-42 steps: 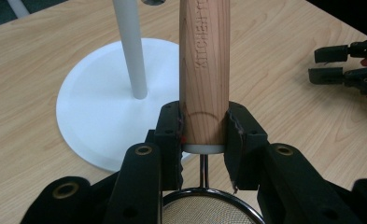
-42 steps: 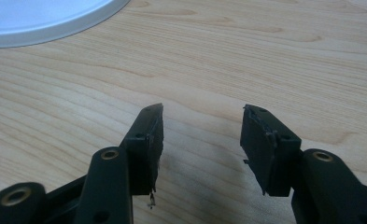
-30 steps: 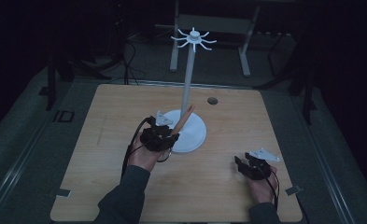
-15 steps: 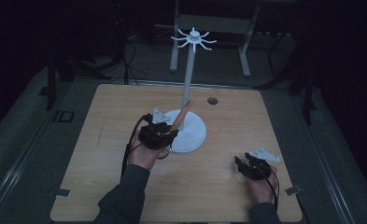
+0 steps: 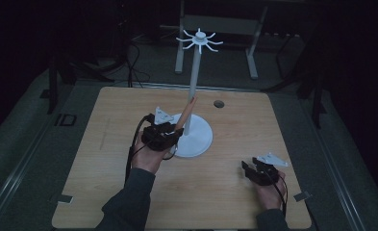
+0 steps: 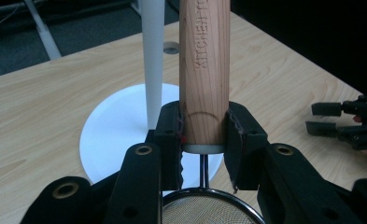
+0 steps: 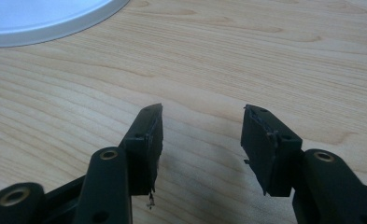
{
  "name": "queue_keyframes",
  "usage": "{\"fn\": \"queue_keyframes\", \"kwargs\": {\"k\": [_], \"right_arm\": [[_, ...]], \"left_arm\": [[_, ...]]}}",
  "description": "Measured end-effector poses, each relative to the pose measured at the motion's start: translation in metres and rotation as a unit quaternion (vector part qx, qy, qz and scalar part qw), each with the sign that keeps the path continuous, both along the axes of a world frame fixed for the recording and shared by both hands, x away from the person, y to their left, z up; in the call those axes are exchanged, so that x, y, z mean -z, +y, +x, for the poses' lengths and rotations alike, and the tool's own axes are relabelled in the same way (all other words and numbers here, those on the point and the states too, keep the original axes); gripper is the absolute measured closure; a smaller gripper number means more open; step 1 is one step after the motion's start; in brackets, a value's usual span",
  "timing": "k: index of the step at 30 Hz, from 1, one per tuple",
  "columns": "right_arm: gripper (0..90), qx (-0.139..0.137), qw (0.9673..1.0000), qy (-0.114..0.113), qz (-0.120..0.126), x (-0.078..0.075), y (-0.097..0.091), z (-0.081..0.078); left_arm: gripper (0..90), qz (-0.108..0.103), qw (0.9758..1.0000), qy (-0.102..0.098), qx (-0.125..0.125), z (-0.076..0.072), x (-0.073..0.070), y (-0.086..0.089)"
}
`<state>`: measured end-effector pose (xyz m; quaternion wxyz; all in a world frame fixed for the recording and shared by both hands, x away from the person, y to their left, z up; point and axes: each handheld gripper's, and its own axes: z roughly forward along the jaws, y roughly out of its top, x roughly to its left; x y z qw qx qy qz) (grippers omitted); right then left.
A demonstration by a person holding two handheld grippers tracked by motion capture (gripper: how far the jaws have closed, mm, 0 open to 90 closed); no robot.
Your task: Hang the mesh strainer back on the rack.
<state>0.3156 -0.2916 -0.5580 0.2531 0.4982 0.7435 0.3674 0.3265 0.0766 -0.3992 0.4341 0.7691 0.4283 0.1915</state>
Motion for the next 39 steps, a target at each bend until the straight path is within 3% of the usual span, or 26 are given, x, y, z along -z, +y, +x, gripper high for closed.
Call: {"fn": "queue_keyframes", "kwargs": {"k": [39], "right_arm": [[47.9, -0.001, 1.0, 0.0, -0.001, 0.0, 0.0, 0.0]], "left_arm": [[69.4, -0.04, 0.9981, -0.043, -0.022, -0.001, -0.022, 0.006]]}}
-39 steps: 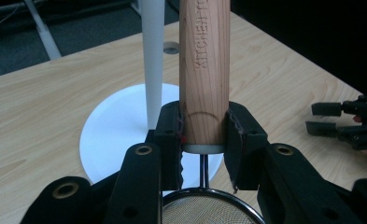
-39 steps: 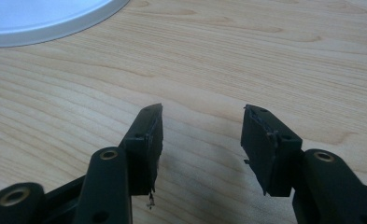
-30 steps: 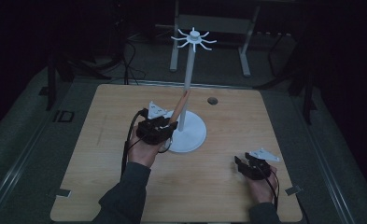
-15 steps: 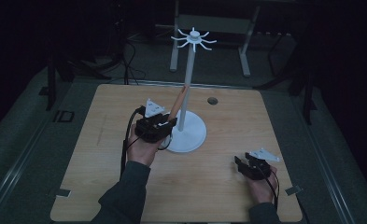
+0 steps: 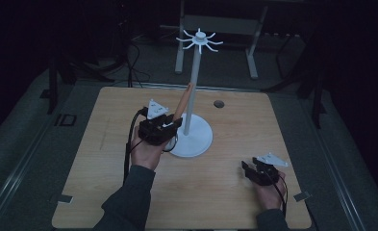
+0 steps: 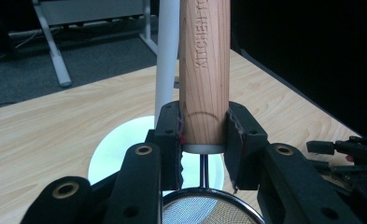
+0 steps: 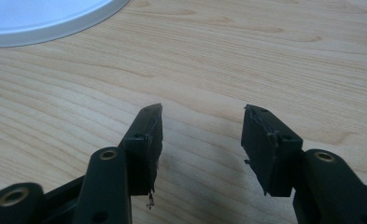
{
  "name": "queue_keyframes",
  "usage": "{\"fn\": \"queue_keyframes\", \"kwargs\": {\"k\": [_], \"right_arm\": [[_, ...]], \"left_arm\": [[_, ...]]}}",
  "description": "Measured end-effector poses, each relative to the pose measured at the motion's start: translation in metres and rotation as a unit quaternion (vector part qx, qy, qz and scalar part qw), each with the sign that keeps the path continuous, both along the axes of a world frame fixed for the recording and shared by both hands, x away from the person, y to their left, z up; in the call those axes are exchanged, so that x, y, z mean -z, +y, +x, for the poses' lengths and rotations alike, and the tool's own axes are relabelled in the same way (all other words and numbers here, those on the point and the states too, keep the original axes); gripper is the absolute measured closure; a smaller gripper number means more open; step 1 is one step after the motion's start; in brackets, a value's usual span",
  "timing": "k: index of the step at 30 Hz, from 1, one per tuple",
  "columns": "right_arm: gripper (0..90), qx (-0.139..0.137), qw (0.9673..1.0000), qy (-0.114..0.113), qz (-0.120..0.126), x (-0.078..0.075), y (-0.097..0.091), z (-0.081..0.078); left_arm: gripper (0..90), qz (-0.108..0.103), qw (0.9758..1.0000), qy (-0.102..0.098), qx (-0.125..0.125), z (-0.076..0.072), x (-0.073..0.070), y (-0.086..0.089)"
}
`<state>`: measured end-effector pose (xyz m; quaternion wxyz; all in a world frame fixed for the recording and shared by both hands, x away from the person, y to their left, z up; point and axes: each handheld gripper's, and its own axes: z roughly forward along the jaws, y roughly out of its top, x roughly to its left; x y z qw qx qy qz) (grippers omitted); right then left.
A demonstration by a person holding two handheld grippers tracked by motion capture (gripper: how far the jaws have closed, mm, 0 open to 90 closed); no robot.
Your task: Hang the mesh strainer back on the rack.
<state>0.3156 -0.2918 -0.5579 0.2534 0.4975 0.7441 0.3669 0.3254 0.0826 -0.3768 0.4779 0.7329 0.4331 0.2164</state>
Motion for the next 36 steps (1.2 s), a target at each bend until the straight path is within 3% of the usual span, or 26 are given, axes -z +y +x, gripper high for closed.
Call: {"fn": "queue_keyframes", "kwargs": {"k": [36], "right_arm": [[47.4, 0.0, 1.0, 0.0, 0.0, 0.0, 0.0, 0.0]], "left_arm": [[69.5, -0.035, 0.9982, -0.046, -0.015, -0.004, -0.022, 0.004]]}}
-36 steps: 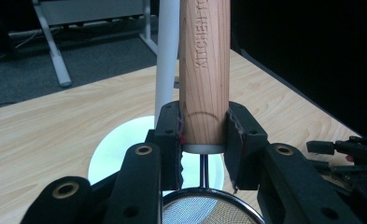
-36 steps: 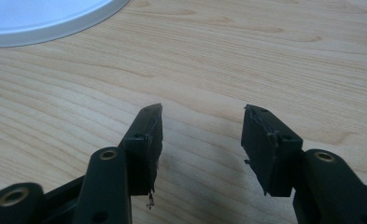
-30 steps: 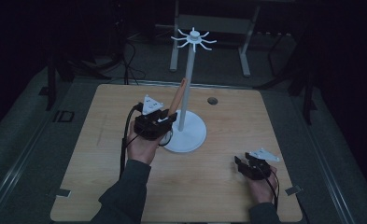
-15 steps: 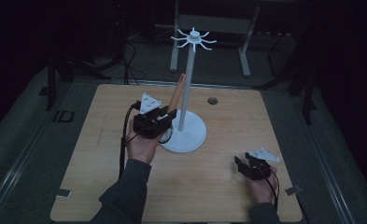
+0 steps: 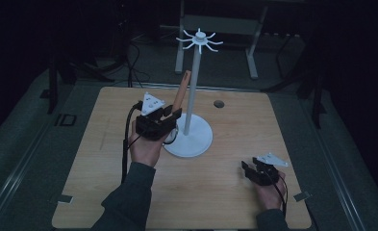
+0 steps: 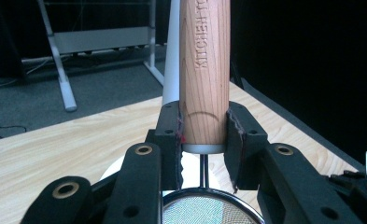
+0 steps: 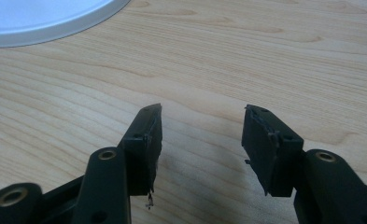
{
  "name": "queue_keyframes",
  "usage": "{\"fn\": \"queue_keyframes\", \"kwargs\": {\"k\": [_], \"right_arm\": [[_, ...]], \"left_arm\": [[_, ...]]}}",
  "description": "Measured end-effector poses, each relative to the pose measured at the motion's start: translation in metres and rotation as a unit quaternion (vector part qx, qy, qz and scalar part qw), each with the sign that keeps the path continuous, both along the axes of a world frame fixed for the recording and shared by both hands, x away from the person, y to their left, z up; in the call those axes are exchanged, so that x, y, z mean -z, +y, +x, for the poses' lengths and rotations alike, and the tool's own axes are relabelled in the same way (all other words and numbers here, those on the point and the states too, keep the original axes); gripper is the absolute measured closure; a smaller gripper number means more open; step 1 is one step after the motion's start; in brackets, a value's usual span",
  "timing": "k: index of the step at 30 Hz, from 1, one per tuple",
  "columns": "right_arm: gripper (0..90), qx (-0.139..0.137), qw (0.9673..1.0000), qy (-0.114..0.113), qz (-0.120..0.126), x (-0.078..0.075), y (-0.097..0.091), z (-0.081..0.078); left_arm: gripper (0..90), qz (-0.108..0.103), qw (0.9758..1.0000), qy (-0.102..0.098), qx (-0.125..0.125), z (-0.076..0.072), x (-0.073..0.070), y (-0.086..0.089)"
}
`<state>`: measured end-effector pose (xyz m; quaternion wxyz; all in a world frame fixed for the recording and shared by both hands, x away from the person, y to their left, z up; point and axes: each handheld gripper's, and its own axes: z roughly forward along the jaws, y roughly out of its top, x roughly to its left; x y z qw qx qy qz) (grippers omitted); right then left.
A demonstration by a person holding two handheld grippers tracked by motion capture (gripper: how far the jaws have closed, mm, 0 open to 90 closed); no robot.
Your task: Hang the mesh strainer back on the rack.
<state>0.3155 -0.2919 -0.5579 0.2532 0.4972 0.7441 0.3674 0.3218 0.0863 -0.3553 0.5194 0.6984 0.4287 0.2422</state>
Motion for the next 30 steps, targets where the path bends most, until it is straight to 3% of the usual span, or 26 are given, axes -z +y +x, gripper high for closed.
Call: {"fn": "queue_keyframes", "kwargs": {"k": [20, 30], "right_arm": [[47.4, 0.001, 1.0, 0.0, 0.001, 0.0, 0.0, 0.0], [47.4, 0.002, 1.0, 0.0, 0.002, 0.0, -0.001, 0.0]], "left_arm": [[69.5, -0.02, 0.9996, -0.017, -0.01, 0.0, -0.01, 0.001], [69.5, -0.046, 0.9982, -0.031, -0.021, 0.0, -0.015, 0.003]]}}
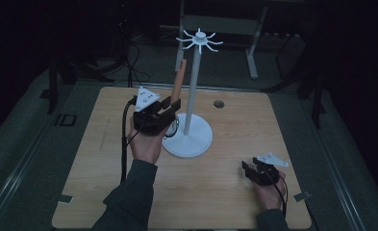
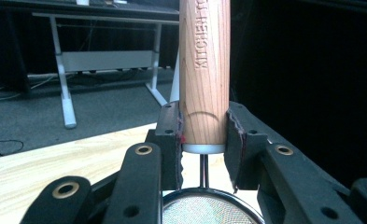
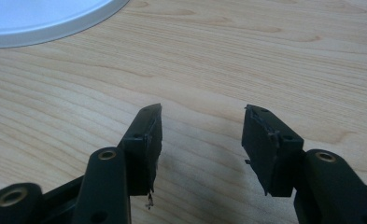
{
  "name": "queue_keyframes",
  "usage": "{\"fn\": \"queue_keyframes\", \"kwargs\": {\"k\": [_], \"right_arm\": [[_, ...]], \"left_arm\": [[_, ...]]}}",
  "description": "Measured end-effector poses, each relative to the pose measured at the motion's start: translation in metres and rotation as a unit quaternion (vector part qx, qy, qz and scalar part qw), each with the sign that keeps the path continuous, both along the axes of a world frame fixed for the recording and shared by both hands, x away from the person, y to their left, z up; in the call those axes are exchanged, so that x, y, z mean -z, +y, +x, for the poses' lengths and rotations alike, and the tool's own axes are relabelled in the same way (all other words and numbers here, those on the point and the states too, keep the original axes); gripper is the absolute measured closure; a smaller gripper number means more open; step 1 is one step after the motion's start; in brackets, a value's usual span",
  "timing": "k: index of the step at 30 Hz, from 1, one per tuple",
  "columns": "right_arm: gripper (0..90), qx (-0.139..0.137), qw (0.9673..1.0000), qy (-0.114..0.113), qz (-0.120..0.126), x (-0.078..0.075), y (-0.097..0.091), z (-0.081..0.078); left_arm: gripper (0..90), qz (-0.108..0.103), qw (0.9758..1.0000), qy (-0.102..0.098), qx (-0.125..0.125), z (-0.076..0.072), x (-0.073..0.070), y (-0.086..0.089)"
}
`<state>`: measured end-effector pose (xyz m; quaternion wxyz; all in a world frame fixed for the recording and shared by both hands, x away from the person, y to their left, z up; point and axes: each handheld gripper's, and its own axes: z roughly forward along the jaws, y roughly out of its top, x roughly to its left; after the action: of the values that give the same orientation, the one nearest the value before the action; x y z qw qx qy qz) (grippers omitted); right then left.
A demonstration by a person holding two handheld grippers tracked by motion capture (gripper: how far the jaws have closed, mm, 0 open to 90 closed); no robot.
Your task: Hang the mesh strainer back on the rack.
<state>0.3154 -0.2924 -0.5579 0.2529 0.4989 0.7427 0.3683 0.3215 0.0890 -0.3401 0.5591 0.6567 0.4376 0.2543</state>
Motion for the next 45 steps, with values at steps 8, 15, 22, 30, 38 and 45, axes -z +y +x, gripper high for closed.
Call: {"fn": "queue_keyframes", "kwargs": {"k": [8, 15, 22, 30, 38, 45], "right_arm": [[47.4, -0.001, 1.0, 0.0, -0.001, 0.0, 0.0, 0.0], [47.3, -0.001, 1.0, 0.0, -0.001, 0.0, 0.0, 0.0], [47.3, -0.001, 1.0, 0.0, -0.002, 0.0, 0.0, 0.0], [47.2, -0.002, 1.0, 0.0, -0.003, 0.0, 0.0, 0.0], [47.2, -0.002, 1.0, 0.002, -0.001, 0.0, 0.0, 0.0], [47.2, 0.001, 1.0, 0.0, -0.001, 0.0, -0.001, 0.0]], "left_arm": [[69.5, -0.012, 0.9998, -0.011, -0.007, 0.001, -0.005, 0.003], [69.5, -0.027, 0.9995, -0.018, -0.005, 0.0, -0.009, 0.004], [69.5, -0.037, 0.999, -0.027, -0.001, 0.0, -0.012, 0.005], [69.5, -0.048, 0.998, -0.042, 0.001, -0.002, -0.014, 0.006], [69.5, -0.054, 0.9972, -0.052, 0.007, 0.0, -0.017, 0.003], [69.5, -0.052, 0.9974, -0.05, 0.009, 0.003, -0.018, 0.0]]}}
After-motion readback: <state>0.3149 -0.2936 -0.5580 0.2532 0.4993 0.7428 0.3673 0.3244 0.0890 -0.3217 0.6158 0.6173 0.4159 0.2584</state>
